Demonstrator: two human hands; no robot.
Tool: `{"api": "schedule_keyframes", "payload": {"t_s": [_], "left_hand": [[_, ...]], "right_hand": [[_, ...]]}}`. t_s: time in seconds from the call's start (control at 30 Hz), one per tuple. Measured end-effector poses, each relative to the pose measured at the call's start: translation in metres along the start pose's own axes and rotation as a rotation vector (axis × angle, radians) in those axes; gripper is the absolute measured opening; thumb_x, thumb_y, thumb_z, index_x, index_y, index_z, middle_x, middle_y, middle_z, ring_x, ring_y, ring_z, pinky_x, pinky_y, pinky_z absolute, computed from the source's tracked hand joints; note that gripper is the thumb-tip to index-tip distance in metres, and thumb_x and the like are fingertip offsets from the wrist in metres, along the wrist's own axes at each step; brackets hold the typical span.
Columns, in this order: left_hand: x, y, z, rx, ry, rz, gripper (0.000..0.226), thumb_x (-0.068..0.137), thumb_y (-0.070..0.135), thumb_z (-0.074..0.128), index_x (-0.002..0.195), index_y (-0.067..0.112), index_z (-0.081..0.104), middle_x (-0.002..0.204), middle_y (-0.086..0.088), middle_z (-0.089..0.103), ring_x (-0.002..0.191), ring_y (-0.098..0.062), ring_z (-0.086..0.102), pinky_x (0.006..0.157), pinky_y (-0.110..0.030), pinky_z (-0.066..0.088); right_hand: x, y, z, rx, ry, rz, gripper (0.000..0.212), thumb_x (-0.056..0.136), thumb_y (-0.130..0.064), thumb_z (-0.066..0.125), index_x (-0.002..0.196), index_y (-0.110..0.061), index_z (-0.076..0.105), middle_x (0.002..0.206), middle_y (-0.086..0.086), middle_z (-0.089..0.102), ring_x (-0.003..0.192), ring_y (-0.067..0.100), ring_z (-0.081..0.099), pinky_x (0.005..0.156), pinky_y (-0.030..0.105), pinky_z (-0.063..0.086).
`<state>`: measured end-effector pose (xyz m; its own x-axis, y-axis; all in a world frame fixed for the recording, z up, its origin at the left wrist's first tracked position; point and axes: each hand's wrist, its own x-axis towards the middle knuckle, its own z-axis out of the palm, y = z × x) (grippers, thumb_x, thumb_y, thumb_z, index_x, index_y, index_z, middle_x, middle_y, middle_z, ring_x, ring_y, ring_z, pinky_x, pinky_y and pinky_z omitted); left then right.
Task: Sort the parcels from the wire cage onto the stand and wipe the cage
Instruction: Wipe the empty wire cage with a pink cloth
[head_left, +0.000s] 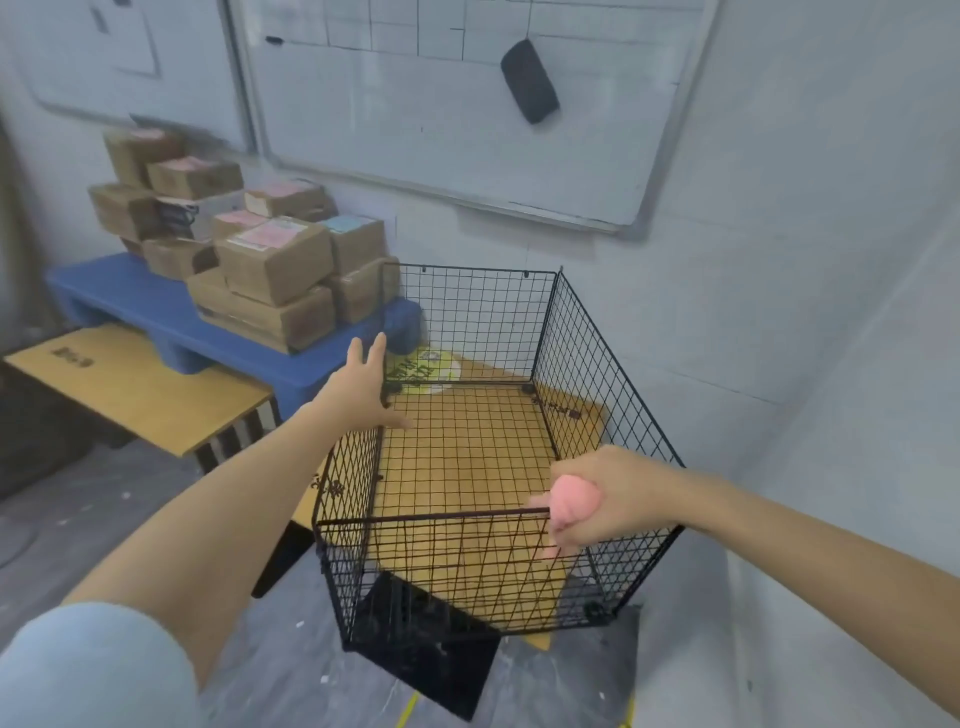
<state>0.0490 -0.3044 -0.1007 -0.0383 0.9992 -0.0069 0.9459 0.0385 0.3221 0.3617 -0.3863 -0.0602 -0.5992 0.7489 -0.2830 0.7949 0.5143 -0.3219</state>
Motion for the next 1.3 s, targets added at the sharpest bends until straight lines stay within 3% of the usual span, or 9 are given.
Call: {"api": "schedule_keyframes", "payload": {"t_s": [0.13,0.23,0.4,0.5,0.67,0.83,0.97,1.13,1.3], "left_hand": [[0.004,-0.002,0.0,0.011,-0.005,-0.005,0.128,0.068,0.049,0.08,0.152,0.021,-0.013,0.159,-0.014,-0.01,0.136,-0.04,0.033,0.106,-0.046,0.036],[0.005,-0.001,0.001,0.006,-0.002,-0.007,0.126,0.069,0.049,0.079,0.152,0.02,-0.012,0.159,-0.014,-0.009,0.136,-0.04,0.034,0.106,-0.046,0.037],[0.005,0.0,0.002,0.017,-0.02,-0.003,0.121,0.075,0.05,0.074,0.151,0.019,-0.014,0.158,-0.017,-0.012,0.137,-0.038,0.034,0.107,-0.043,0.035],[0.012,-0.003,0.001,-0.041,-0.032,-0.002,0.116,0.078,0.056,0.068,0.151,0.02,-0.015,0.158,-0.018,-0.01,0.143,-0.038,0.017,0.114,-0.047,0.026],[0.027,-0.014,-0.014,-0.041,0.008,0.027,0.1,0.086,0.059,0.054,0.152,0.019,-0.009,0.159,-0.01,-0.011,0.146,-0.035,-0.003,0.116,-0.051,0.015],[0.052,-0.039,-0.03,0.014,0.032,0.149,0.09,0.091,0.056,0.049,0.153,0.02,-0.005,0.16,-0.007,-0.01,0.147,-0.03,-0.004,0.118,-0.049,0.012],[0.092,-0.062,-0.042,0.119,0.028,0.314,0.087,0.091,0.061,0.043,0.152,0.024,-0.006,0.16,-0.004,-0.014,0.147,-0.024,-0.008,0.119,-0.049,0.008],[0.16,-0.087,-0.058,0.157,-0.039,0.497,0.085,0.09,0.064,0.039,0.153,0.025,-0.005,0.159,-0.002,-0.015,0.147,-0.022,-0.01,0.119,-0.05,0.007],[0.224,-0.098,-0.07,0.148,-0.125,0.639,0.083,0.091,0.062,0.039,0.152,0.027,-0.005,0.159,-0.005,-0.014,0.148,-0.027,-0.004,0.118,-0.05,0.01]], "right_hand": [[-0.012,0.016,-0.007,-0.001,-0.023,0.044,0.024,0.075,-0.05,0.075,0.081,-0.036,0.055,0.084,-0.013,0.063,0.078,-0.005,0.061,0.061,0.01,0.048],[-0.022,0.029,-0.012,0.04,-0.019,0.08,0.024,0.075,-0.046,0.076,0.082,-0.033,0.058,0.083,-0.013,0.065,0.075,-0.006,0.061,0.058,0.008,0.045],[-0.022,0.031,-0.02,0.099,-0.055,0.1,0.037,0.068,-0.053,0.08,0.09,-0.031,0.06,0.091,-0.013,0.066,0.084,0.0,0.065,0.065,0.017,0.055],[-0.014,0.021,-0.028,0.234,-0.071,0.092,0.037,0.069,-0.044,0.083,0.091,-0.025,0.059,0.1,-0.013,0.071,0.092,0.003,0.068,0.073,0.028,0.06],[0.013,-0.004,-0.044,0.257,0.123,0.075,0.03,0.072,-0.043,0.08,0.09,-0.03,0.06,0.095,-0.003,0.069,0.083,0.006,0.07,0.068,0.03,0.061],[0.068,-0.029,-0.046,0.114,0.245,0.158,0.04,0.067,-0.058,0.076,0.093,-0.033,0.059,0.089,-0.007,0.067,0.079,0.003,0.067,0.066,0.025,0.06],[0.126,-0.045,-0.045,-0.037,0.264,0.245,0.04,0.072,-0.059,0.07,0.099,-0.034,0.053,0.087,-0.011,0.064,0.074,-0.003,0.065,0.058,0.017,0.056],[0.199,-0.058,-0.039,-0.122,0.314,0.408,0.045,0.074,-0.06,0.067,0.108,-0.035,0.049,0.099,-0.015,0.06,0.083,-0.001,0.061,0.065,0.019,0.057],[0.24,-0.055,-0.034,-0.115,0.379,0.591,0.07,0.072,-0.063,0.067,0.13,-0.031,0.047,0.11,-0.012,0.06,0.088,0.005,0.06,0.072,0.024,0.058]]}}
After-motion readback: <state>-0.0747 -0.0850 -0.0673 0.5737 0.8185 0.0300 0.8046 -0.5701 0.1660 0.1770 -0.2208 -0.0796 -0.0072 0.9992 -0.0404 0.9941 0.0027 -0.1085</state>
